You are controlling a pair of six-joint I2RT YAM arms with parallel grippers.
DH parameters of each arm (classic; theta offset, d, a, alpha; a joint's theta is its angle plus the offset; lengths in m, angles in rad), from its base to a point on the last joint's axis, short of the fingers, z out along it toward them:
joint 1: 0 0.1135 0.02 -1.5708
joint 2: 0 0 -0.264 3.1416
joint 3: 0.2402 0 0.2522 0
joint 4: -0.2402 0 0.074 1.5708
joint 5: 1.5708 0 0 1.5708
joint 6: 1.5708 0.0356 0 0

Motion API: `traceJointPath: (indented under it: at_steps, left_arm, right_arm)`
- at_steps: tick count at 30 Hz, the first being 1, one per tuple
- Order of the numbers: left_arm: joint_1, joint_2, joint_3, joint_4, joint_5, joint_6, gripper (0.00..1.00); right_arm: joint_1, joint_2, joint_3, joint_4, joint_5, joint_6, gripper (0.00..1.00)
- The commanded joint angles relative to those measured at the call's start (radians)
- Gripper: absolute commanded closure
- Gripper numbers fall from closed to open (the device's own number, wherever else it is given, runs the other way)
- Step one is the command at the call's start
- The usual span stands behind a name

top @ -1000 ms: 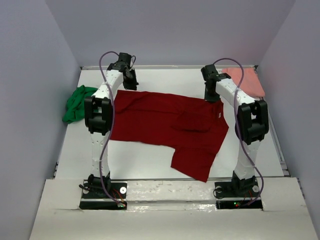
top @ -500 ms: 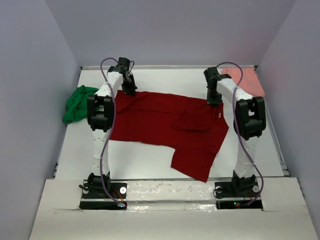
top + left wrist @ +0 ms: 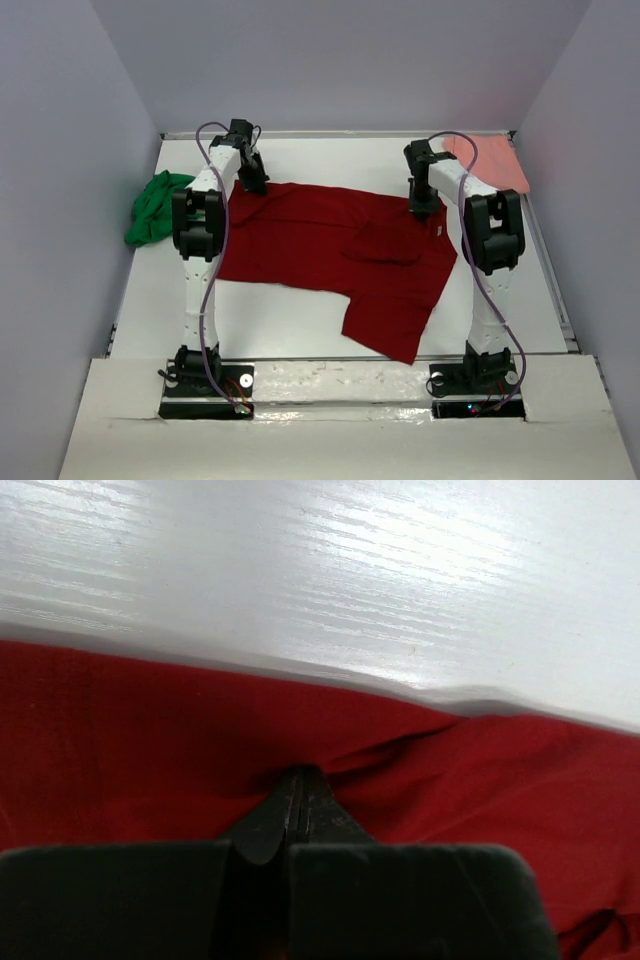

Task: Fold and stack the t-shirts
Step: Fold the tshirt

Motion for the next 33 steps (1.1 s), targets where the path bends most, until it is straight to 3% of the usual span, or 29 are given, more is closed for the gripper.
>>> traceJointPath:
  at_steps: [1, 15, 26, 33]
  left_arm:
    - [0.004, 0.018, 0.018, -0.041, 0.005, -0.006, 1.0]
    - [0.059, 0.058, 0.037, -0.058, -0.006, -0.057, 1.0]
    - [0.095, 0.076, 0.062, -0.054, 0.011, -0.046, 1.0]
    - [0.108, 0.101, 0.119, -0.049, 0.063, -0.025, 1.0]
  right_arm:
    - [-0.004, 0.033, 0.057, -0.001, -0.023, -0.023, 1.0]
    - [-0.004, 0.226, 0.28, -0.057, -0.027, -0.105, 1.0]
    - [-0.075, 0.424, 0.655, -0.14, -0.136, -0.142, 1.0]
    - [-0.084, 0.442, 0.692, -0.128, -0.147, -0.182, 1.0]
